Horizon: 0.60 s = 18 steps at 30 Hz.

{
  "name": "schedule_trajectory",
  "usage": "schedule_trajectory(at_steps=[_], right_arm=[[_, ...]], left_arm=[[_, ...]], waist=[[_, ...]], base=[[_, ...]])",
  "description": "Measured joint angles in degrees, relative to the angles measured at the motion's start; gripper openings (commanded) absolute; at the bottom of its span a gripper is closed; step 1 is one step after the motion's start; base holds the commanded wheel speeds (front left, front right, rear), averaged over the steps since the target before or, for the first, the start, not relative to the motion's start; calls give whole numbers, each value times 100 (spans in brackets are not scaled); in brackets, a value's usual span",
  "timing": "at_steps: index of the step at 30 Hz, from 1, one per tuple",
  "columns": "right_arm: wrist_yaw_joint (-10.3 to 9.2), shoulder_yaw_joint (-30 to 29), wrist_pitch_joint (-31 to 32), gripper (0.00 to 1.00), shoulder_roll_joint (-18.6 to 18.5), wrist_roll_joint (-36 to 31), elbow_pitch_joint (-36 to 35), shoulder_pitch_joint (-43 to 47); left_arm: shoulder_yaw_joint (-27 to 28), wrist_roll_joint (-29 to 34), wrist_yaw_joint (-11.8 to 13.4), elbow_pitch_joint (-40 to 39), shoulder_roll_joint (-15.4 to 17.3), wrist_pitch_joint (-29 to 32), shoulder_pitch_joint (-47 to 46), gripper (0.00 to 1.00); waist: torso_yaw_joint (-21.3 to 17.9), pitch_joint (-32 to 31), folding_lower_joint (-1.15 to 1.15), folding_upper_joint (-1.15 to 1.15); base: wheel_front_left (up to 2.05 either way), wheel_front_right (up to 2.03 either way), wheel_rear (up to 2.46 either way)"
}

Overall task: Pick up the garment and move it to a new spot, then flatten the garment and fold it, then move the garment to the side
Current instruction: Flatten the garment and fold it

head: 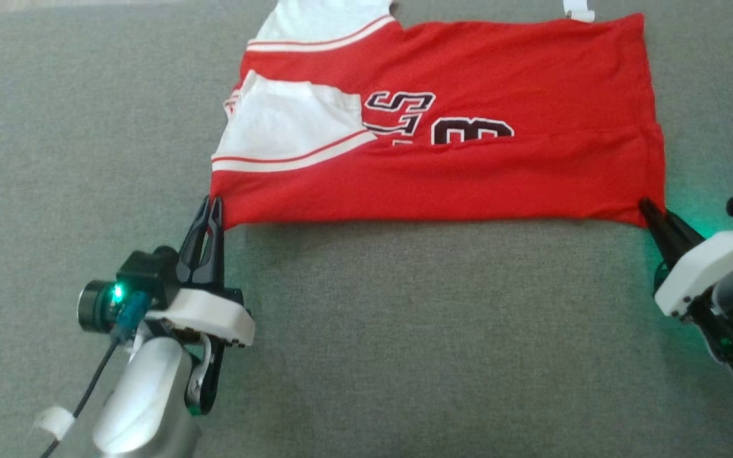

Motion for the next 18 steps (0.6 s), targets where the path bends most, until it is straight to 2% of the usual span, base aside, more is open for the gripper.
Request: schedule_trajectory(at_steps=[7,18], right_arm=[[1,218,7,0,-453,213,-331,382],[1,367,116,0,-1196,583,-1277,1759]], left_arm=[[-66,0,8,-336,100,8,521,0],[-396,-199,51,-988,140,285,2156,0]], waist=[[42,-306,0,0],[89,-937,-1,0]], base=[[0,0,0],[0,0,0]])
